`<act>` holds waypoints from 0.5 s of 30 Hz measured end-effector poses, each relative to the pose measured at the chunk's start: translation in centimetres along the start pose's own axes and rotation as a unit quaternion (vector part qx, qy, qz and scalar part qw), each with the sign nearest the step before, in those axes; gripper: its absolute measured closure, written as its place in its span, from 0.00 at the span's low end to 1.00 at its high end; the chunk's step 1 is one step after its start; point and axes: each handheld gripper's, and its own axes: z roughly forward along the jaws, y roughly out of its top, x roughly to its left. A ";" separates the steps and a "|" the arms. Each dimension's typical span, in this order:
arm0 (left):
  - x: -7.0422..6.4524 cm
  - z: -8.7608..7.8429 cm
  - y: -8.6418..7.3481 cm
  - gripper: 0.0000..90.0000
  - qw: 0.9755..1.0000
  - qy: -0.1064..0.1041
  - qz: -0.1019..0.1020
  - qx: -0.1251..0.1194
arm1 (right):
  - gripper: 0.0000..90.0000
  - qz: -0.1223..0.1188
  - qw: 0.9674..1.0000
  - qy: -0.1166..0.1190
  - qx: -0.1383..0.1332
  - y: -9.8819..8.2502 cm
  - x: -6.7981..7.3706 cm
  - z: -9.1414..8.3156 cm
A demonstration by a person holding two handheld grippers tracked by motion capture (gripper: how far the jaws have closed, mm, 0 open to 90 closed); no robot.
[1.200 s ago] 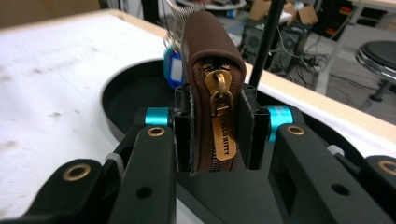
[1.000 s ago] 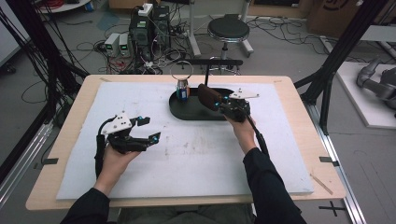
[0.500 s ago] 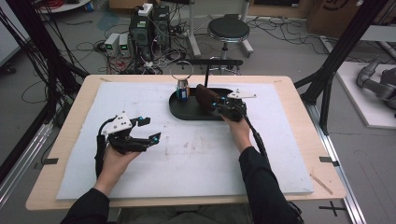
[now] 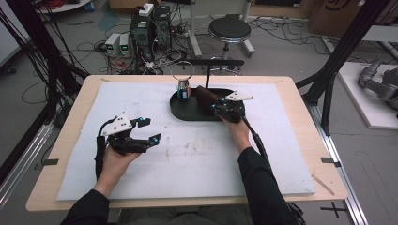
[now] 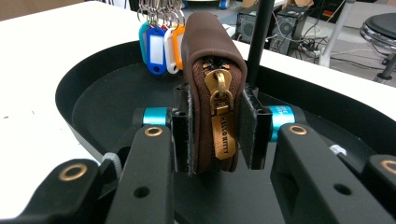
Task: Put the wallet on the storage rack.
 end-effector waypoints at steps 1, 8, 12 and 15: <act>0.0 0.0 0.0 0.29 1.000 0.000 -0.002 -0.001 | 0.77 -0.001 1.000 -0.001 0.000 0.0 0.0 0.0; -0.1 0.1 0.0 0.29 1.000 -0.002 -0.001 0.000 | 0.73 0.004 1.000 -0.004 0.009 0.0 0.0 -0.1; -0.1 0.0 0.0 0.29 1.000 -0.001 -0.001 0.001 | 0.64 -0.005 1.000 -0.019 0.017 0.0 0.0 -0.2; -0.1 0.1 0.0 0.29 1.000 -0.002 -0.001 0.001 | 0.60 -0.001 1.000 -0.022 0.021 0.1 -0.2 -0.3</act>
